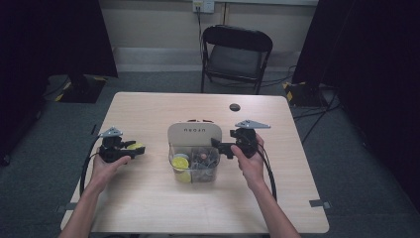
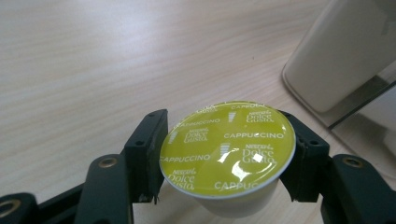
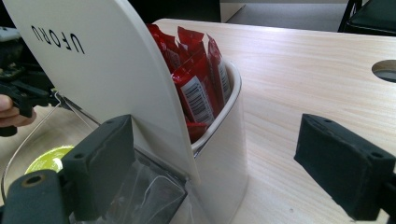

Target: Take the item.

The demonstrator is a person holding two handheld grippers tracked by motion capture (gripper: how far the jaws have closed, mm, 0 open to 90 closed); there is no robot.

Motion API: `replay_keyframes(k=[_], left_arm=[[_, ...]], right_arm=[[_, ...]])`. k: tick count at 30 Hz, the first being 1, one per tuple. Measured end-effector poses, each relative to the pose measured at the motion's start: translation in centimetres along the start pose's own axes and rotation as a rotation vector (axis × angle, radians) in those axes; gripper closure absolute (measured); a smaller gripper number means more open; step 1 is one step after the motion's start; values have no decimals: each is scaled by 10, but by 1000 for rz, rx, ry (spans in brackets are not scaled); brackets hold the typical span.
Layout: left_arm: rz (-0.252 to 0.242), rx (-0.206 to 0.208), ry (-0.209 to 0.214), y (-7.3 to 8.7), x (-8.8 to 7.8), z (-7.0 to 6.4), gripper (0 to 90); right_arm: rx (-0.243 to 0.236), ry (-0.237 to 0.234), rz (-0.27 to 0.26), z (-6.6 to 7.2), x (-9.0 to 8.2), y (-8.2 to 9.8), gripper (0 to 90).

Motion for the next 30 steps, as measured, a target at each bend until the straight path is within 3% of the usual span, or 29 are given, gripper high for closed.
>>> replay_keyframes(k=[11,17,23,30], left_arm=[[47,4,-4,8,15,-2,405],[47,-44,-9,10,15,0,395],[21,-57,-4,10,12,2,363],[2,-62,3,7,6,1,250]], right_arm=[[-6,1,4,1,1,1,115],[-8,-2,6,1,1,1,115],[-7,-1,10,2,3,2,115],[-6,-2,11,2,3,2,116]])
Point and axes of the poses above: each handheld gripper's, and its own axes: x roughly forward along the jaws, y roughly out of its underside, z roughly to its left, the point moved 2 cm from there along x, roughly forward along the jaws, and after that the axes turned 6 degrees about -z, right-handed, at the moved point
